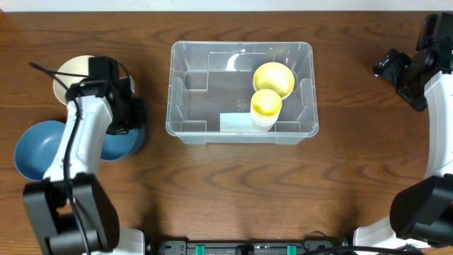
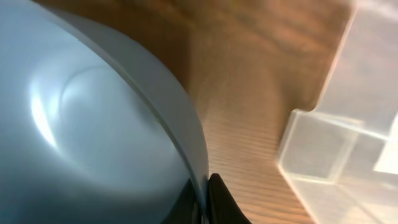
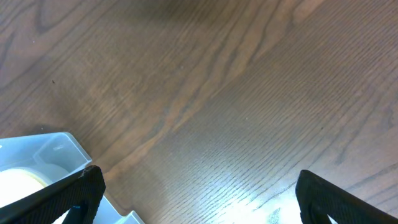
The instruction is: Pack container
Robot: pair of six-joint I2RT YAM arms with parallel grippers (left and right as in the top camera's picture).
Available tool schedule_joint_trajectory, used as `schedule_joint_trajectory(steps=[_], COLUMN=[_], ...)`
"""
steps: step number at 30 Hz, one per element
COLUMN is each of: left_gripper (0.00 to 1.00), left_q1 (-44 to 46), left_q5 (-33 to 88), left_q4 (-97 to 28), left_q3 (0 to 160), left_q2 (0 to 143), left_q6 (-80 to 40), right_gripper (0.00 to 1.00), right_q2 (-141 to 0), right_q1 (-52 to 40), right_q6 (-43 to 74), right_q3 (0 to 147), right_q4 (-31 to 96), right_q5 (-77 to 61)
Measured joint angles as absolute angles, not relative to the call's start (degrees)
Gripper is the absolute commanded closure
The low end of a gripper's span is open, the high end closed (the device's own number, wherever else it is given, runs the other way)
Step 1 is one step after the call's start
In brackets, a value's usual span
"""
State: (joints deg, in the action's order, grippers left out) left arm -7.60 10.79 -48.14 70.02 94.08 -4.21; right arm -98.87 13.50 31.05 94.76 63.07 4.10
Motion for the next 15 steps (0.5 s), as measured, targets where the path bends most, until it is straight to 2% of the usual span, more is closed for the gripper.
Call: schedule_joint_trajectory(steps=[15], left_gripper=[0.94], left_q1=[-8.45], left_q5=[14.02], left_q4=[-45.93], left_q3=[70.04], left_q2=[74.91], left_q6=[-7.66], right_gripper=[0.01], right_q2=[-98.87], right_q1=[13.50], right_q6=[31.05], right_q3=[94.76], right_q4=[63.05], right_q5=[4.10])
